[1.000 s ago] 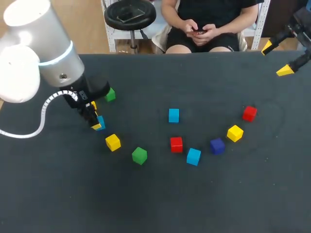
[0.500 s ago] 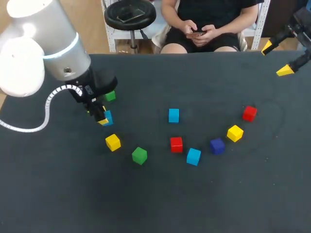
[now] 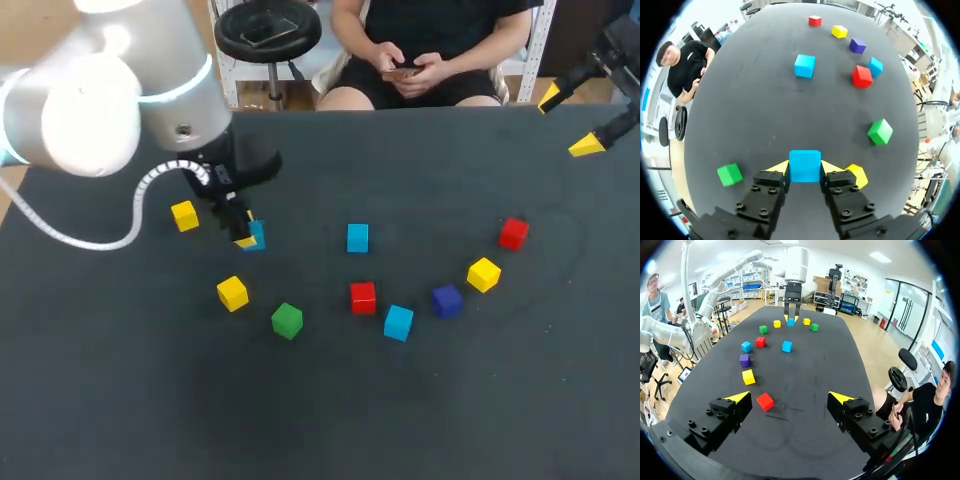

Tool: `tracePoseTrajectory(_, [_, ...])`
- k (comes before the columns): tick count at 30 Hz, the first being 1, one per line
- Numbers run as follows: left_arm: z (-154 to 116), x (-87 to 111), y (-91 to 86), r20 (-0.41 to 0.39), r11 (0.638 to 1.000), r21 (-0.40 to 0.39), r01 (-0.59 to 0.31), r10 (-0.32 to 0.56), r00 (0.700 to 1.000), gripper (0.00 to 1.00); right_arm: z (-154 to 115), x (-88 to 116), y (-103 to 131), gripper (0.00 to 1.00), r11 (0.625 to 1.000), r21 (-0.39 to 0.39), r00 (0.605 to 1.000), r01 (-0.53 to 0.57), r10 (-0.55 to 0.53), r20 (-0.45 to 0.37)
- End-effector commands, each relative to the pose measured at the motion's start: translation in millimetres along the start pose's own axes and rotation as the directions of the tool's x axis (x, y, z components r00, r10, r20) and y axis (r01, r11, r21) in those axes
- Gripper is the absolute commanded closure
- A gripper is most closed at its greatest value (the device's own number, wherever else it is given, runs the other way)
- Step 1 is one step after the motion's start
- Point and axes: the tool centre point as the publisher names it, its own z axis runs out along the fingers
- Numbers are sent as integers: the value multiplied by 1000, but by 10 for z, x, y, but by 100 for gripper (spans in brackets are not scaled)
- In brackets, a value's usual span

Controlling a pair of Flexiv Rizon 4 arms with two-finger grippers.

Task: Place the blue cubes, place green cubes on the blue cubes, place the yellow cubes on the green cubes, then place the red cubes on the yellow cubes, and place purple cube on the red cubes.

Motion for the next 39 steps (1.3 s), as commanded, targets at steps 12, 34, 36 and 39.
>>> tracePoseTrajectory(12, [228, -460, 172, -13, 997, 42, -72, 72, 997, 100, 0, 3, -3, 0, 1000, 0, 1000, 1, -1, 1])
tracePoseTrajectory(34, [365, -798, 129, 45, 990, 42, -131, 129, 991, 100, 0, 3, -3, 0, 1000, 0, 1000, 1, -1, 1])
tracePoseTrajectory(36, [394, -828, 115, 51, 990, 46, -132, 130, 990, 100, 0, 3, -3, 0, 1000, 0, 1000, 1, -1, 1])
tracePoseTrajectory(39, [424, -848, 101, 57, 990, 53, -134, 131, 990, 100, 0, 3, -3, 0, 1000, 0, 1000, 1, -1, 1])
